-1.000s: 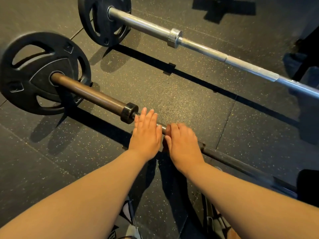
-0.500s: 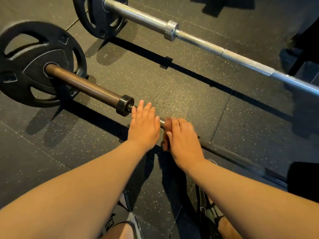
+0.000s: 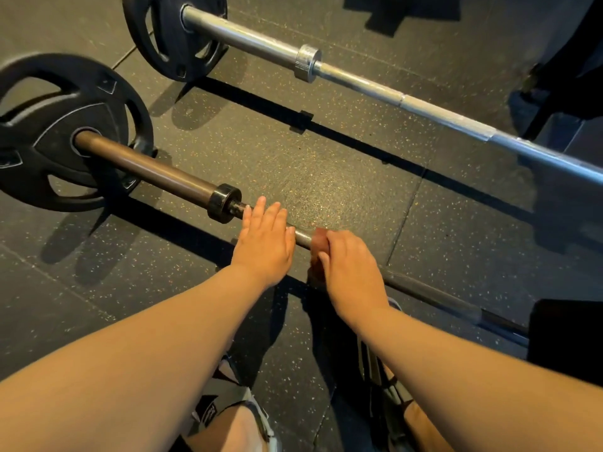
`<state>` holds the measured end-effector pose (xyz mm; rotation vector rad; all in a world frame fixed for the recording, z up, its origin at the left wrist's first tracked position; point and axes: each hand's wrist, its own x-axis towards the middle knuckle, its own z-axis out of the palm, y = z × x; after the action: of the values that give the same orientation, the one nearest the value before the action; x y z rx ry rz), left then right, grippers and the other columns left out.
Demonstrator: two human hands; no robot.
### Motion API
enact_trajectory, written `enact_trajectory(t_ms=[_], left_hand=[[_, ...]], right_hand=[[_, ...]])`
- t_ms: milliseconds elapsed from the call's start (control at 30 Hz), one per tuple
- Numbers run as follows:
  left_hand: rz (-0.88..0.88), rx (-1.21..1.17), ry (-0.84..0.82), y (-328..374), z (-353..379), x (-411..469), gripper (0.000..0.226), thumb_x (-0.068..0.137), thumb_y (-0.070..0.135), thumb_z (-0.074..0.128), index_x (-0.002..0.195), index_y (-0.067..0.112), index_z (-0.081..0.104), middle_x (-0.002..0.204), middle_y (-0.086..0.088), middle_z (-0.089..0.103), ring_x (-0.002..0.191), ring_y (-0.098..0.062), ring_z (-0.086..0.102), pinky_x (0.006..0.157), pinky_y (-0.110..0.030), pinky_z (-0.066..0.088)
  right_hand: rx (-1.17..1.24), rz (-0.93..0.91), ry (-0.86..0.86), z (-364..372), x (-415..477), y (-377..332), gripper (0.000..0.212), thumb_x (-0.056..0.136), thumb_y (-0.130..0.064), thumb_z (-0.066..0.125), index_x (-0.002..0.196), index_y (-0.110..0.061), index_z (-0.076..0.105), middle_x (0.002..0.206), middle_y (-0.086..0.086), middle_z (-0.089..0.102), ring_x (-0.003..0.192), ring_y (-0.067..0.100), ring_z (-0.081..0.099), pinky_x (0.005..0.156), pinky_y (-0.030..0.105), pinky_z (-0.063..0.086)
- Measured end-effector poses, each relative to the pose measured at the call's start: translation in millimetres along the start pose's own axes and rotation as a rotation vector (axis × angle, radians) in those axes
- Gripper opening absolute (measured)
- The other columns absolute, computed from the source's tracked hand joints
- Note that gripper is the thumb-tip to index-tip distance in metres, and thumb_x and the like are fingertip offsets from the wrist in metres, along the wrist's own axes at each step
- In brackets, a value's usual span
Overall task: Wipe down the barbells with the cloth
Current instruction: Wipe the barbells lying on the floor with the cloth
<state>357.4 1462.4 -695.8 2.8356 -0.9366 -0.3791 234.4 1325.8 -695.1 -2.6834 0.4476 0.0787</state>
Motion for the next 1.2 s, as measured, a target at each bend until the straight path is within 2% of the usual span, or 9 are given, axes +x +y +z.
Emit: enact_trajectory(t_ms=[200, 333, 467, 567, 700, 833, 900, 1033, 1200], left_hand=[[0.052, -0.012, -0.009, 18, 7, -10, 0.056, 0.11, 0.033, 0.021, 0.159, 0.007, 0.023, 0.168, -0.008, 0.017, 0.157, -0.031, -0.006, 0.125, -0.047, -0.012], [0.08, -0.085, -0.02, 34, 13, -12, 0.053, 0.11, 0.031, 0.02, 0.159, 0.01, 0.027, 0.168, -0.004, 0.02, 0.157, -0.026, -0.005, 0.125, -0.045, -0.012], [0.048, -0.108, -0.035, 36, 11, -8, 0.053, 0.11, 0.033, 0.019, 0.159, 0.013, 0.026, 0.168, 0.0, 0.02, 0.157, -0.021, -0.006, 0.125, -0.044, -0.011], [0.054, -0.077, -0.02, 34, 13, -10, 0.054, 0.11, 0.034, 0.019, 0.16, 0.014, 0.025, 0.168, 0.0, 0.019, 0.157, -0.022, -0.005, 0.126, -0.046, -0.01], [0.038, -0.051, -0.008, 42, 17, -17, 0.054, 0.11, 0.033, 0.022, 0.159, 0.012, 0.027, 0.169, -0.005, 0.019, 0.157, -0.026, -0.004, 0.125, -0.048, -0.01], [0.024, -0.114, -0.006, 45, 17, -12, 0.052, 0.11, 0.032, 0.022, 0.156, 0.009, 0.032, 0.168, -0.007, 0.021, 0.157, -0.025, -0.002, 0.124, -0.045, -0.012], [0.025, -0.11, -0.013, 46, 15, -9, 0.052, 0.11, 0.032, 0.021, 0.156, 0.009, 0.033, 0.167, -0.006, 0.022, 0.157, -0.025, -0.002, 0.125, -0.046, -0.011], [0.018, -0.058, -0.028, 49, 15, -10, 0.053, 0.11, 0.032, 0.021, 0.157, 0.009, 0.03, 0.168, -0.007, 0.02, 0.157, -0.027, -0.003, 0.125, -0.048, -0.011], [0.012, -0.034, -0.061, 56, 15, -16, 0.054, 0.11, 0.032, 0.019, 0.159, 0.01, 0.024, 0.17, -0.006, 0.01, 0.157, -0.028, -0.008, 0.125, -0.049, -0.01]], right_hand=[[-0.058, 0.105, -0.071, -8, 7, 11, 0.04, 0.108, -0.039, 0.031, 0.114, -0.009, 0.055, 0.113, 0.015, 0.06, 0.103, 0.039, 0.058, 0.084, 0.047, 0.046], [0.102, 0.344, -0.333, -29, 52, 8, 0.041, 0.111, -0.037, 0.021, 0.118, -0.012, 0.053, 0.121, 0.013, 0.065, 0.118, 0.035, 0.06, 0.106, 0.049, 0.038], [-0.03, 0.108, -0.045, -11, 13, 10, 0.033, 0.107, -0.029, 0.04, 0.126, -0.011, 0.059, 0.119, 0.012, 0.064, 0.111, 0.035, 0.059, 0.099, 0.045, 0.041], [-0.105, 0.015, 0.011, 4, -16, 20, 0.053, 0.098, -0.024, 0.059, 0.148, -0.011, 0.048, 0.129, 0.016, 0.058, 0.113, 0.036, 0.055, 0.097, 0.048, 0.045], [-0.195, 0.04, -0.067, -5, 0, 13, 0.042, 0.105, -0.041, 0.041, 0.135, -0.014, 0.053, 0.118, 0.016, 0.059, 0.106, 0.038, 0.058, 0.09, 0.047, 0.043], [-0.077, 0.202, -0.318, -27, 36, 10, 0.048, 0.108, -0.046, 0.02, 0.127, -0.018, 0.054, 0.128, 0.013, 0.061, 0.123, 0.036, 0.055, 0.11, 0.054, 0.031], [-0.136, 0.147, -0.212, -22, 26, 11, 0.052, 0.107, -0.043, 0.016, 0.129, -0.018, 0.056, 0.129, 0.009, 0.061, 0.127, 0.033, 0.052, 0.117, 0.054, 0.023], [-0.071, 0.043, 0.033, 2, -21, 19, 0.045, 0.102, -0.029, 0.039, 0.134, -0.001, 0.054, 0.135, 0.019, 0.055, 0.128, 0.039, 0.049, 0.11, 0.051, 0.04], [0.008, 0.054, -0.058, -16, -10, 31, 0.034, 0.108, -0.031, 0.038, 0.114, -0.003, 0.056, 0.113, 0.02, 0.061, 0.103, 0.042, 0.057, 0.09, 0.049, 0.043]])
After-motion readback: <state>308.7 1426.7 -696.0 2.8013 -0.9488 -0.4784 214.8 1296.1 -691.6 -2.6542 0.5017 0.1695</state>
